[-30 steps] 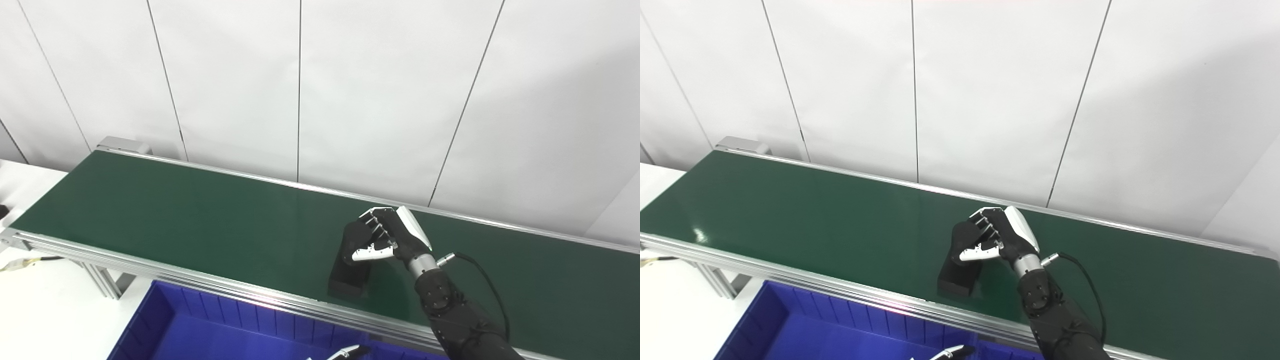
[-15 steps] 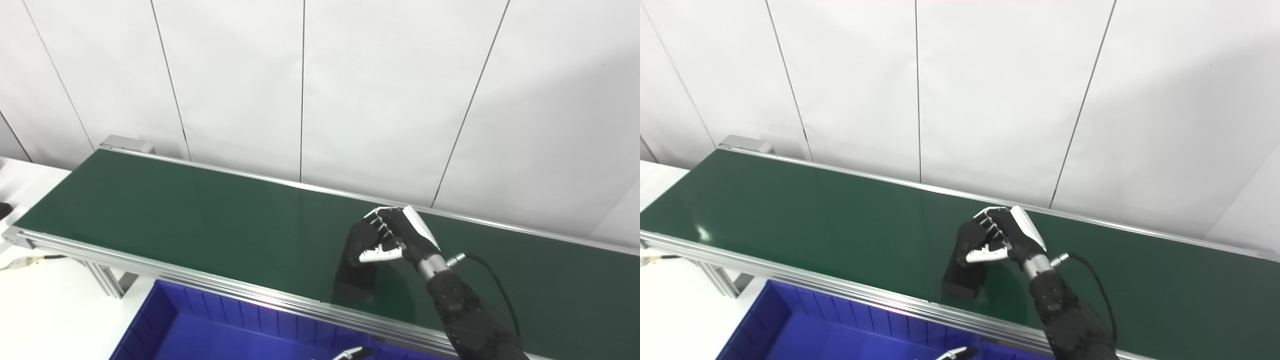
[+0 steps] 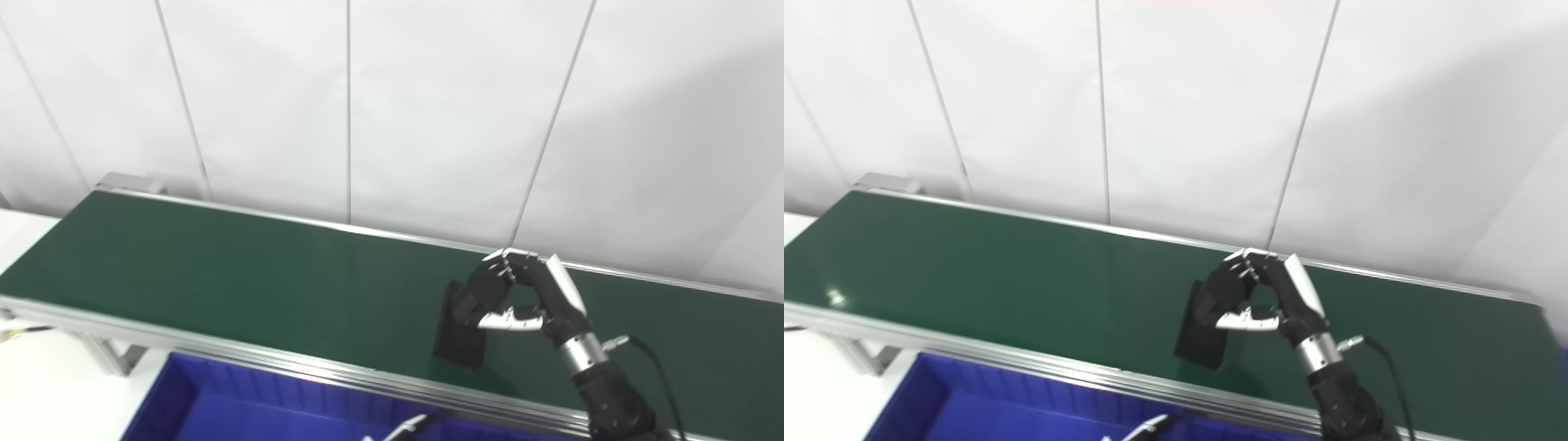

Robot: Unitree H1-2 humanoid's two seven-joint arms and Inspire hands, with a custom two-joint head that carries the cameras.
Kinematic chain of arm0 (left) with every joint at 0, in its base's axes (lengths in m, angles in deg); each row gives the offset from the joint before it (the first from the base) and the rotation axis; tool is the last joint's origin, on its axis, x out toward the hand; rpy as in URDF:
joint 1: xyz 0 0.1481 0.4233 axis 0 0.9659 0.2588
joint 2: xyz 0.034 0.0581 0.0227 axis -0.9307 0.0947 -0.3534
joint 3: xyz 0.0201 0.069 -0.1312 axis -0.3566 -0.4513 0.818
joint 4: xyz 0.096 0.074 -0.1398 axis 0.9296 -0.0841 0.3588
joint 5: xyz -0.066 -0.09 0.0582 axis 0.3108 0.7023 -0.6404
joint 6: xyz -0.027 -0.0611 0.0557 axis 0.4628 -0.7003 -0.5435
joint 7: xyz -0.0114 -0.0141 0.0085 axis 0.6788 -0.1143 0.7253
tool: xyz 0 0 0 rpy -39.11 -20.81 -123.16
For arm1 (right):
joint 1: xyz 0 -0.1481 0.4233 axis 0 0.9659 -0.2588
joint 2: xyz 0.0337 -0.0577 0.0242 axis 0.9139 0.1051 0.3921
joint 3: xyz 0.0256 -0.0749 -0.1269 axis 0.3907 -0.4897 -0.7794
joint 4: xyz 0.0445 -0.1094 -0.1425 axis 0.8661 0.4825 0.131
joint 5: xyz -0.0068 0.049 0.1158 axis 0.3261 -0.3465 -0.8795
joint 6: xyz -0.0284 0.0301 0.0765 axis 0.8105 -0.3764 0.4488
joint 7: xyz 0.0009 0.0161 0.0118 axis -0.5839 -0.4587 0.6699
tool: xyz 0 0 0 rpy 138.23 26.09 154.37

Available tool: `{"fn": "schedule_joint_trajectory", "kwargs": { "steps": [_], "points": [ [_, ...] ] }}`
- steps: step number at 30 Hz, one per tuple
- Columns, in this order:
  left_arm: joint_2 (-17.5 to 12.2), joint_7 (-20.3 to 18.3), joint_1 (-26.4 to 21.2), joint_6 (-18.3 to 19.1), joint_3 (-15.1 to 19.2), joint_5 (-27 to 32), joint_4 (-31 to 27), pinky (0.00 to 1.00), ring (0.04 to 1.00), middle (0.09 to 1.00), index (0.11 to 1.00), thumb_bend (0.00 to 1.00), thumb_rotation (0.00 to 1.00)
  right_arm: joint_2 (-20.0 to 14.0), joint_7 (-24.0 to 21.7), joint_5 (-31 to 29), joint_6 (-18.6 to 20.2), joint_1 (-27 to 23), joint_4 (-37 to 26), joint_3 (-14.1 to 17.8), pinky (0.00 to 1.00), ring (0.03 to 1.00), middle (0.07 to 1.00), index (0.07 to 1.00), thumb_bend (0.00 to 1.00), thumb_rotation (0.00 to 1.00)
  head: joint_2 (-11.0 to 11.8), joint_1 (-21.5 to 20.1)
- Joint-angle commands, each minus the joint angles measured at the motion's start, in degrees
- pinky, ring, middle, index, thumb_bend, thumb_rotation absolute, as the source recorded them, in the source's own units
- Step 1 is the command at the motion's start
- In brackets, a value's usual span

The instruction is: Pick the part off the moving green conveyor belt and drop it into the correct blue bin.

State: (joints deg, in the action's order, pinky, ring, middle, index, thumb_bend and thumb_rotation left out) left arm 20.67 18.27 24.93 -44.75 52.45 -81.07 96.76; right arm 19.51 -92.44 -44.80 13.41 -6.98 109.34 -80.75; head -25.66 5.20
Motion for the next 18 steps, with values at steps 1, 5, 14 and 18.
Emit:
{"fn": "schedule_joint_trajectory", "kwargs": {
  "steps": [1,5,14,18],
  "points": [
    [-0.62,-0.86,0.47,-1.68,0.58,0.93,-2.95,0.93,0.920,0.917,0.885,0.86,0.96,-0.63,0.20,-0.80,-1.92,-0.24,-5.14,1.26,0.31,0.373,0.446,0.518,0.52,0.00,-0.41,-3.68],
    [-2.15,-3.18,1.52,-1.68,1.98,2.14,-4.74,0.94,0.946,0.944,0.912,0.88,1.00,-0.46,1.28,1.76,-1.89,3.61,-8.98,2.04,0.34,0.399,0.459,0.509,0.52,0.00,-1.26,-12.79],
    [-4.94,-8.62,4.53,-1.68,7.04,4.58,-11.19,1.00,0.999,0.999,0.993,0.82,1.00,2.38,4.11,7.82,2.53,8.79,-12.26,5.31,0.35,0.413,0.459,0.504,0.52,0.00,-8.07,-28.06],
    [-4.38,-14.98,6.48,-1.68,11.99,8.58,-14.70,1.00,1.000,1.000,1.000,0.83,1.00,2.53,3.40,8.48,5.09,10.93,-15.20,6.56,0.32,0.392,0.450,0.512,0.52,0.00,-11.58,-32.08]
  ]
}}
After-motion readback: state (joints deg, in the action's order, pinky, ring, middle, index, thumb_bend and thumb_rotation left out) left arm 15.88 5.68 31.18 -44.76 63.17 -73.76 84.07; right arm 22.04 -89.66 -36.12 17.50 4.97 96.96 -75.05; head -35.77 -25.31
